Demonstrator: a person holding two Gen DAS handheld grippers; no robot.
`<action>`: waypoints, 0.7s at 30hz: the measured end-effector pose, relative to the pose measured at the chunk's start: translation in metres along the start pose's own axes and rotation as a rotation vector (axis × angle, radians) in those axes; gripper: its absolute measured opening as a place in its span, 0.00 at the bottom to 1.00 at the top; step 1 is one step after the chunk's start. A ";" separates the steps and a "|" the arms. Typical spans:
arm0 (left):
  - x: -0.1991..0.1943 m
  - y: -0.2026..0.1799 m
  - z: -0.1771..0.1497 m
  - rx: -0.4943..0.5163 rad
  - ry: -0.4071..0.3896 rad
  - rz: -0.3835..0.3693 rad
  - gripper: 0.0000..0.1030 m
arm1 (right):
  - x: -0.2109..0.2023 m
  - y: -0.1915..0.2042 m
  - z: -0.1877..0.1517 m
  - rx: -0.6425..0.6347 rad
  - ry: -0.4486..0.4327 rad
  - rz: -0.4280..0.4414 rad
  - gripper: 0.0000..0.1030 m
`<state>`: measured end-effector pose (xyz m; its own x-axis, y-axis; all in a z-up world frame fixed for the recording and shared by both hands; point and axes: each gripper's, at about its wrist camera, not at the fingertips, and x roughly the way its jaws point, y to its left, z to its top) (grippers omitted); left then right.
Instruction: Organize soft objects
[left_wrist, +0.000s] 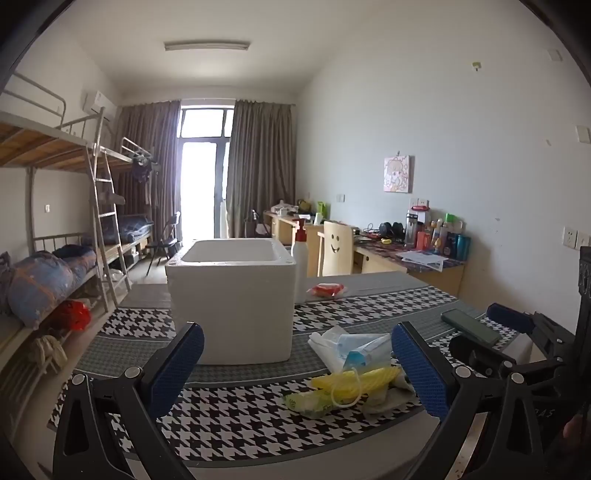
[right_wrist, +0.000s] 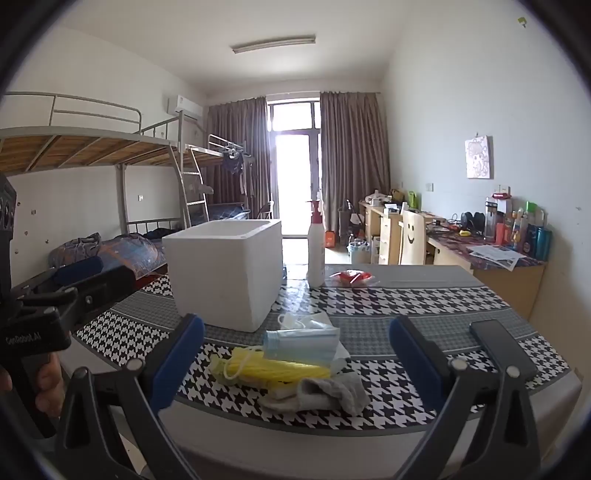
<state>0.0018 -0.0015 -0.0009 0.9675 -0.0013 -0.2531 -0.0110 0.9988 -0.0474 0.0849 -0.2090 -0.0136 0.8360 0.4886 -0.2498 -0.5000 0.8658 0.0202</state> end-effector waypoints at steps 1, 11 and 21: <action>0.003 0.001 0.002 -0.006 0.016 0.006 0.99 | 0.000 0.000 0.000 0.000 0.000 -0.001 0.99; 0.000 0.004 0.001 -0.018 0.001 0.021 0.99 | 0.000 0.002 0.003 0.001 0.001 -0.003 0.99; 0.001 0.004 0.000 -0.017 0.007 0.030 0.99 | 0.000 -0.004 0.001 0.011 0.002 0.000 0.99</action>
<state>0.0030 0.0023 -0.0010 0.9648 0.0286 -0.2613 -0.0448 0.9974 -0.0561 0.0872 -0.2119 -0.0126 0.8355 0.4884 -0.2517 -0.4976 0.8669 0.0305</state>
